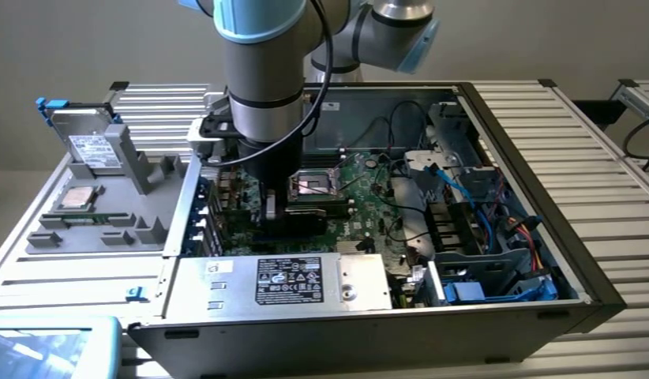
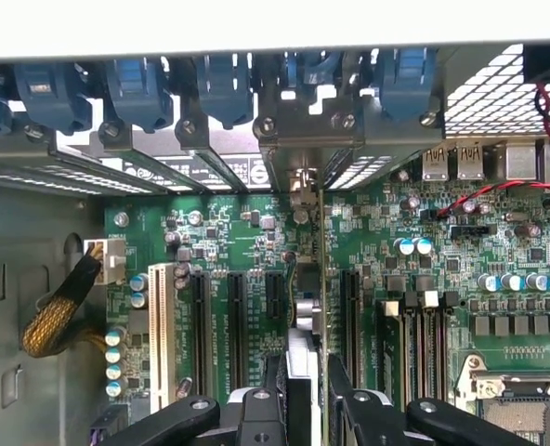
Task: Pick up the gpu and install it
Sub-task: 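Insert the gpu into the slot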
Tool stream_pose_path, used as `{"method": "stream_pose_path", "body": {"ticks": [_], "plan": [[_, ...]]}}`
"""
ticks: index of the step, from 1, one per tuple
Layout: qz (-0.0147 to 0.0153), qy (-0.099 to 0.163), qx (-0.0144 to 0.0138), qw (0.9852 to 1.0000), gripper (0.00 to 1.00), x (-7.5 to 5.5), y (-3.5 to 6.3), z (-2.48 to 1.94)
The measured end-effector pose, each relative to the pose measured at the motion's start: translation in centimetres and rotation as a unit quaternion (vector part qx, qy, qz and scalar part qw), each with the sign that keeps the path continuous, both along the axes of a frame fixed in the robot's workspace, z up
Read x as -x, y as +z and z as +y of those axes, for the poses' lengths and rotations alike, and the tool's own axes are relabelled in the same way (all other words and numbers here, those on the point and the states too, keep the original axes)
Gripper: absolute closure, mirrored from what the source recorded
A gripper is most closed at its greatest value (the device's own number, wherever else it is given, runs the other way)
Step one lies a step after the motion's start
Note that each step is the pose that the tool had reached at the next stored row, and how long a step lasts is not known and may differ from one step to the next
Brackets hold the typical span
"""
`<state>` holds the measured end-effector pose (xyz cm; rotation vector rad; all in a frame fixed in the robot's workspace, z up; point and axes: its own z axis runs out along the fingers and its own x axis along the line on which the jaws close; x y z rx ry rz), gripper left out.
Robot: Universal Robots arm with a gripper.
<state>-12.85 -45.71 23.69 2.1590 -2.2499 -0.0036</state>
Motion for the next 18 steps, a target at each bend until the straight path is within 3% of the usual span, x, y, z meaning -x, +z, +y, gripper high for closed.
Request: {"method": "stream_pose_path", "body": {"ticks": [13, 15, 17, 18], "plan": [[-0.0002, -0.001, -0.0013, 1.0000, 0.72, 0.03, 0.02, -0.03], [0.0004, -0.001, -0.0021, 1.0000, 0.65, 0.04, 0.02, -0.02], [0.0001, -0.001, -0.0024, 1.0000, 0.65, 0.04, 0.01, -0.02], [0.0001, -0.001, -0.0024, 1.0000, 0.59, 0.01, 0.03, -0.02]]}}
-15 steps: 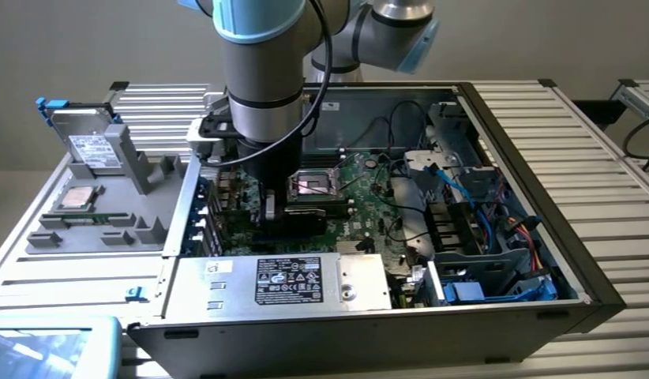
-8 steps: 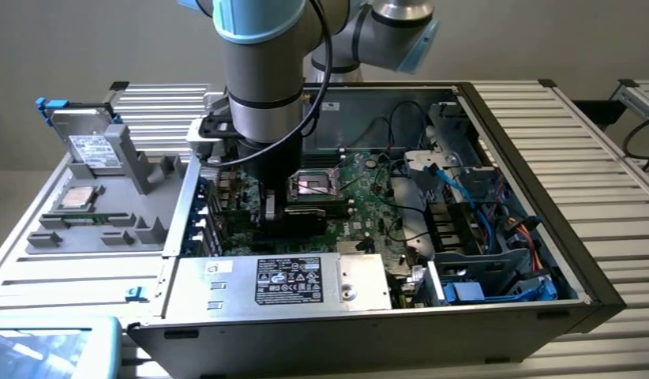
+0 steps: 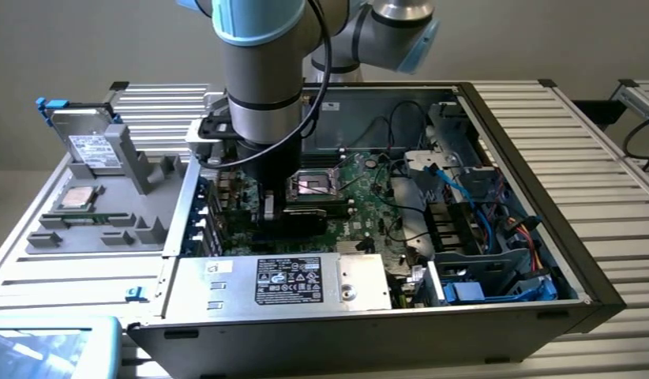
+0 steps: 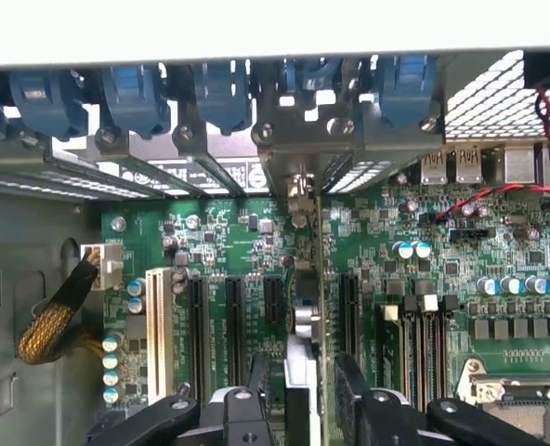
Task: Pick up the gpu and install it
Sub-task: 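Insert the gpu into the slot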
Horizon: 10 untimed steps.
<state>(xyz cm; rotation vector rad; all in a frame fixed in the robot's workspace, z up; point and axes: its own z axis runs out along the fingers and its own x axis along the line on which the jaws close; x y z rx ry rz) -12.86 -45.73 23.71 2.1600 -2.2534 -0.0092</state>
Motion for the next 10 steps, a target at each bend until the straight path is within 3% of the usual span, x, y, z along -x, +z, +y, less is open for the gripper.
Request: {"method": "stream_pose_path", "body": {"ticks": [3, 10], "plan": [[0.0000, 0.000, 0.0000, 1.0000, 0.59, 0.0, 0.58, 0.00], [-0.0001, 0.000, 0.0000, 1.0000, 0.59, 0.0, 3.77, 0.00]]}}
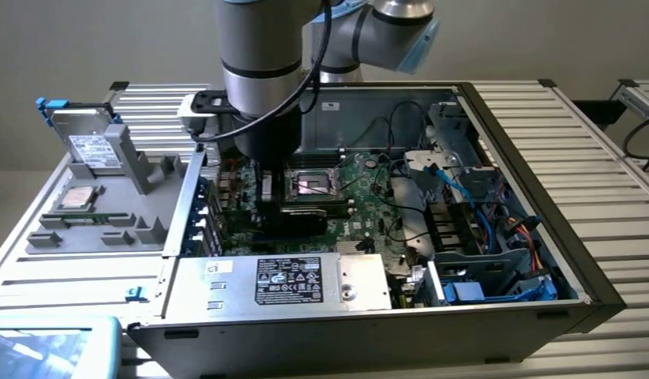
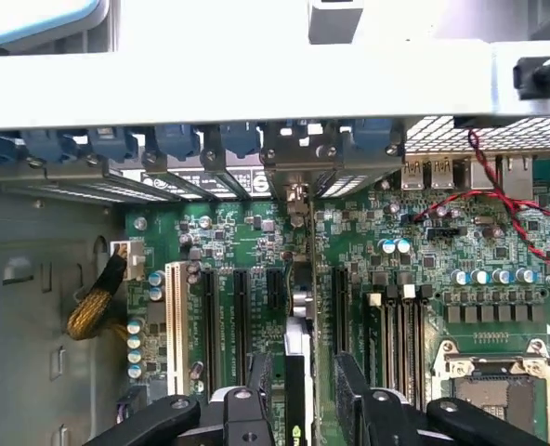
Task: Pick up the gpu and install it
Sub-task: 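Insert the gpu into the slot, then press down on the gpu until it lock into place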
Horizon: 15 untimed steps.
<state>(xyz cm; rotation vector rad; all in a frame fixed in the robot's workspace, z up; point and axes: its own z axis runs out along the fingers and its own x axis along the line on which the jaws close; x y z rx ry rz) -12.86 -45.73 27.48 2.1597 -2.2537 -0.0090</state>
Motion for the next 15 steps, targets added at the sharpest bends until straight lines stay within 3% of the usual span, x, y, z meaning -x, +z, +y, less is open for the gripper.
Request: {"method": "stream_pose_path", "body": {"ticks": [6, 15], "plan": [[0.0000, 0.000, 0.0001, 1.0000, 0.59, 0.0, 2.64, 0.00], [0.0003, 0.000, 0.0001, 1.0000, 0.59, 0.0, 2.79, 0.00]]}}
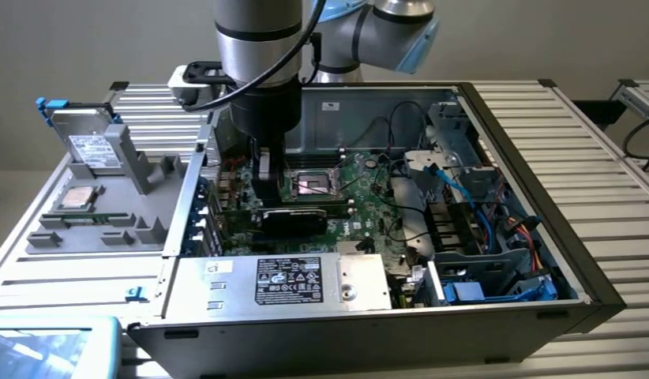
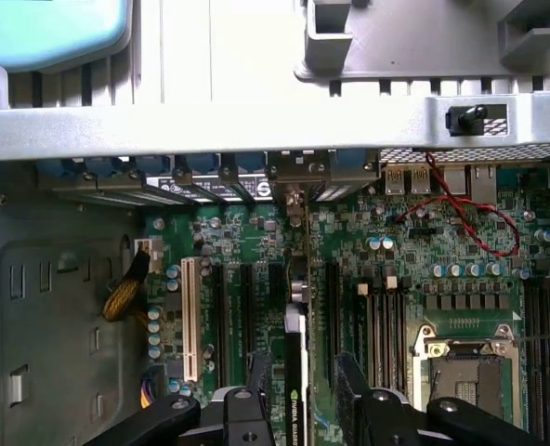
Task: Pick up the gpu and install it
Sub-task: 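Press down on the gpu until it lock into place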
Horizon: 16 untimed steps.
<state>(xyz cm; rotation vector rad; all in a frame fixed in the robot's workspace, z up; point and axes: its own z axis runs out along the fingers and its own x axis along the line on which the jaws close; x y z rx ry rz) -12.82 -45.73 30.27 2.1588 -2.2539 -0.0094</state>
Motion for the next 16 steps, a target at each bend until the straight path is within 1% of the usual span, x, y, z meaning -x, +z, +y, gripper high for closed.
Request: {"method": "stream_pose_path", "body": {"ticks": [4, 6, 7, 9, 12, 13, 16], "plan": [[0.0000, 0.000, 0.0000, 1.0000, 0.61, 0.0, 0.00, 0.00], [0.0000, 0.000, 0.0000, 1.0000, 0.73, 0.0, 0.00, 0.00], [0.0000, 0.000, 0.0000, 1.0000, 0.73, 0.0, 0.00, 0.00], [0.0000, 0.000, 0.0000, 1.0000, 0.85, 0.0, 0.00, 0.00], [0.0000, 0.000, 0.0003, 1.0000, 0.88, 0.0, -0.02, 0.00], [-0.0001, 0.000, 0.0009, 1.0000, 0.88, 0.1, -0.07, 0.00], [-0.0006, 0.000, 0.0036, 1.0000, 0.88, 1.0, -0.44, 0.01]]}}
